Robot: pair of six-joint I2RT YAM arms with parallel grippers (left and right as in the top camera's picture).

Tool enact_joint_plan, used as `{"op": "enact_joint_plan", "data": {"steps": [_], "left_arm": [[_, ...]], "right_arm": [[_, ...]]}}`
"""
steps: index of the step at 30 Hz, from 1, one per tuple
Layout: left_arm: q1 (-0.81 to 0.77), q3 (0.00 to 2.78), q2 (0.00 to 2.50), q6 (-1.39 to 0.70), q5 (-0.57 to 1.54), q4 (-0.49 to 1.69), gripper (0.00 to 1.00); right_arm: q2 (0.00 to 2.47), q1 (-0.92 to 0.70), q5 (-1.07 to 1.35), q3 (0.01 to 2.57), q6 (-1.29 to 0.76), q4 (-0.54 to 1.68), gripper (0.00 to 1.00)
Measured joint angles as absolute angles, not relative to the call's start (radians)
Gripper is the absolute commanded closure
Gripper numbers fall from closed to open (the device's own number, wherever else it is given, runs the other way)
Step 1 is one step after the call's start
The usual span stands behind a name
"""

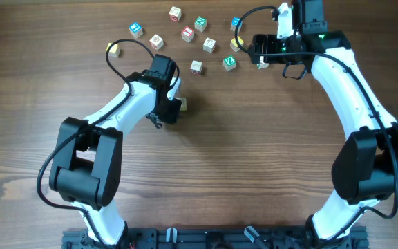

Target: Form a circle

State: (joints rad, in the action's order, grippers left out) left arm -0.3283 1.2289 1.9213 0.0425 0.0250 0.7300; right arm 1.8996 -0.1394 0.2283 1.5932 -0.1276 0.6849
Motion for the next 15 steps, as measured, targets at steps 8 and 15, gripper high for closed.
{"op": "enact_joint_plan", "data": {"steps": [8,15], "left_arm": [[-0.328,1.227,1.921,0.105,0.028,0.688,0.63],[-0.328,1.227,1.921,0.112,0.028,0.684,0.62]], "right_arm": [[1.9,-0.139,0.228,1.593,-0.128,0.685,0.0],[1.9,-0.139,0.228,1.593,-0.128,0.685,0.0]]}}
